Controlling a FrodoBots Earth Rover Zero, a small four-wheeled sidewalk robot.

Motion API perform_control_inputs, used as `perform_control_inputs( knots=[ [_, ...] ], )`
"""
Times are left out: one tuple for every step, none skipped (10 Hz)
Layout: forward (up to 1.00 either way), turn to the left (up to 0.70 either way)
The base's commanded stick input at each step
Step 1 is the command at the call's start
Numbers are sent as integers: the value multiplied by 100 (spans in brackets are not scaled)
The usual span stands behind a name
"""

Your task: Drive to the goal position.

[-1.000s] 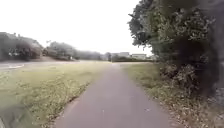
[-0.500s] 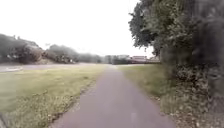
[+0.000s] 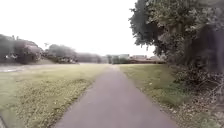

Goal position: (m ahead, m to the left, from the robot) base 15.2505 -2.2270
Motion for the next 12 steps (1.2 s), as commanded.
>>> perform_control_inputs(
  knots=[
    [100,0],
    [100,0],
    [100,0],
    [100,0],
    [100,0],
    [100,0],
    [100,0],
    [100,0],
    [100,0],
    [100,0],
    [100,0],
    [100,0]
  ],
)
